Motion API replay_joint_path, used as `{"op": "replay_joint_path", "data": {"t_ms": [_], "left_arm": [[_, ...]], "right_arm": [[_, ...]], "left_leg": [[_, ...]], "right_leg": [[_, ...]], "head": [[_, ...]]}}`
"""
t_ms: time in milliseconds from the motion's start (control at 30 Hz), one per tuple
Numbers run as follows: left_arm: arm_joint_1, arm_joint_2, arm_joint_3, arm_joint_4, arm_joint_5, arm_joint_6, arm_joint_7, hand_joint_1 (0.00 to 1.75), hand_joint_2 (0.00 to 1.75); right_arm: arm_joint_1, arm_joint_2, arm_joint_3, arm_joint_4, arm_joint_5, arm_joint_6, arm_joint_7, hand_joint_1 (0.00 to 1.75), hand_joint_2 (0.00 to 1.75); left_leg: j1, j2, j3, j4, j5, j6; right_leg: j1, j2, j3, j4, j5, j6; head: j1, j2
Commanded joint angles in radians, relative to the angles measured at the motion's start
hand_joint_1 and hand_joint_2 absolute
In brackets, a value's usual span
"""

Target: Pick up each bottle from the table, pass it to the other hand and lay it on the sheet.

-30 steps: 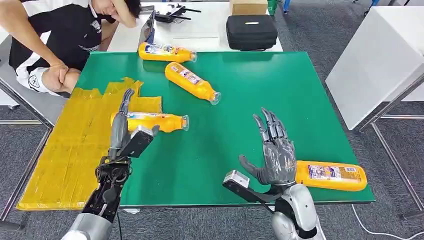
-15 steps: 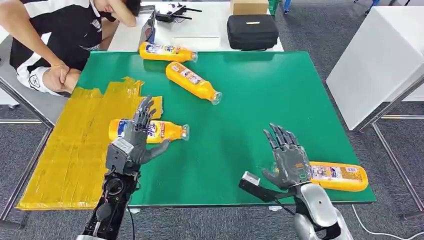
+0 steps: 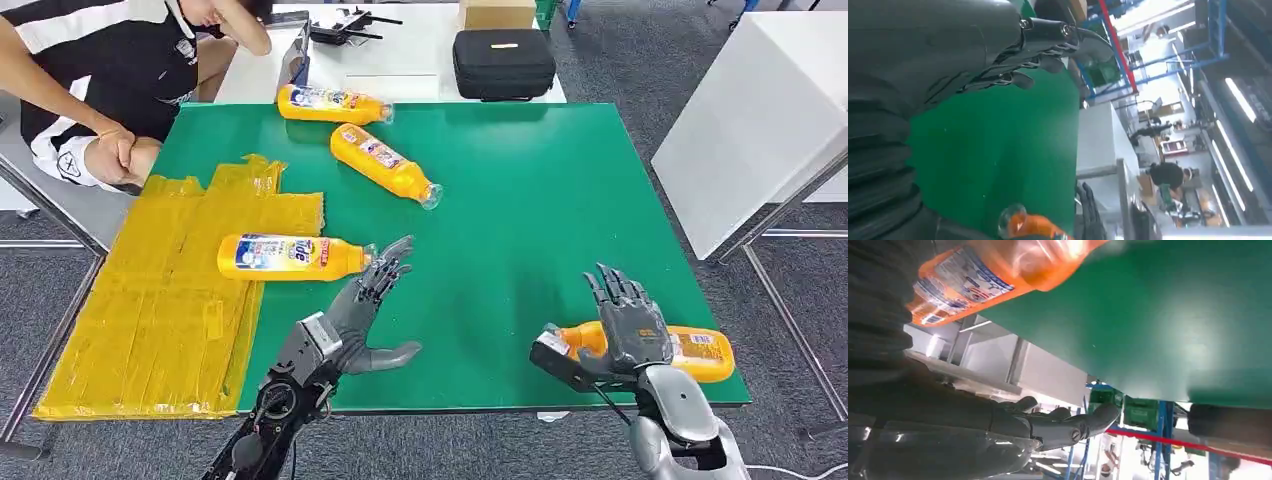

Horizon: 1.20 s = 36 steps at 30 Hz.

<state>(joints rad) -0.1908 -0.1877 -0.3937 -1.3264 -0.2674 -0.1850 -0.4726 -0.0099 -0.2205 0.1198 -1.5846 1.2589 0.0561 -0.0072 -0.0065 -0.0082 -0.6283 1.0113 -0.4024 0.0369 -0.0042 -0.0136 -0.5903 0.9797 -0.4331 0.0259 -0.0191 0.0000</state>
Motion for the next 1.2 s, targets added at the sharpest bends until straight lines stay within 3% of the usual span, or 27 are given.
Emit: {"op": "replay_joint_path", "data": {"t_ms": [33,333,633,800,1200], "left_arm": [[-0.063,0.005,-0.083,0.119,0.022,-0.006,0.011,0.00,1.75],[-0.104,-0.025,-0.135,0.182,0.046,0.000,0.034,0.00,1.75],[-0.126,-0.028,-0.138,0.236,0.058,0.014,0.025,0.00,1.75],[-0.138,-0.025,-0.138,0.246,0.063,0.021,0.017,0.00,1.75],[-0.158,-0.036,-0.151,0.280,0.075,0.023,0.007,0.00,1.75]], "right_arm": [[-0.028,0.028,-0.074,0.086,0.015,0.025,0.020,0.00,1.75],[0.038,-0.027,-0.189,0.070,0.009,0.103,0.020,0.00,1.75],[0.034,-0.095,-0.247,0.132,-0.150,0.174,-0.091,0.00,1.75],[0.055,-0.162,-0.283,0.153,-0.282,0.273,-0.174,0.00,1.75],[0.000,-0.172,-0.334,0.347,-0.227,0.278,-0.186,0.00,1.75]], "left_leg": [[0.000,0.000,0.003,-0.001,0.000,-0.002],[0.000,-0.003,0.003,0.000,0.000,-0.001],[0.000,-0.001,0.003,0.000,0.000,-0.002],[0.000,-0.002,0.003,0.000,-0.001,-0.001],[0.000,0.000,0.004,0.000,-0.001,-0.002]], "right_leg": [[0.000,0.000,0.003,-0.001,0.000,0.000],[0.000,-0.003,0.004,-0.001,-0.001,0.000],[-0.001,-0.001,0.004,-0.001,-0.001,0.000],[0.000,-0.001,0.004,-0.001,-0.001,0.000],[0.000,0.000,0.005,-0.002,0.000,0.000]], "head": [[0.000,0.000],[0.000,0.000],[0.000,0.000],[0.000,0.000],[-0.001,0.000]]}}
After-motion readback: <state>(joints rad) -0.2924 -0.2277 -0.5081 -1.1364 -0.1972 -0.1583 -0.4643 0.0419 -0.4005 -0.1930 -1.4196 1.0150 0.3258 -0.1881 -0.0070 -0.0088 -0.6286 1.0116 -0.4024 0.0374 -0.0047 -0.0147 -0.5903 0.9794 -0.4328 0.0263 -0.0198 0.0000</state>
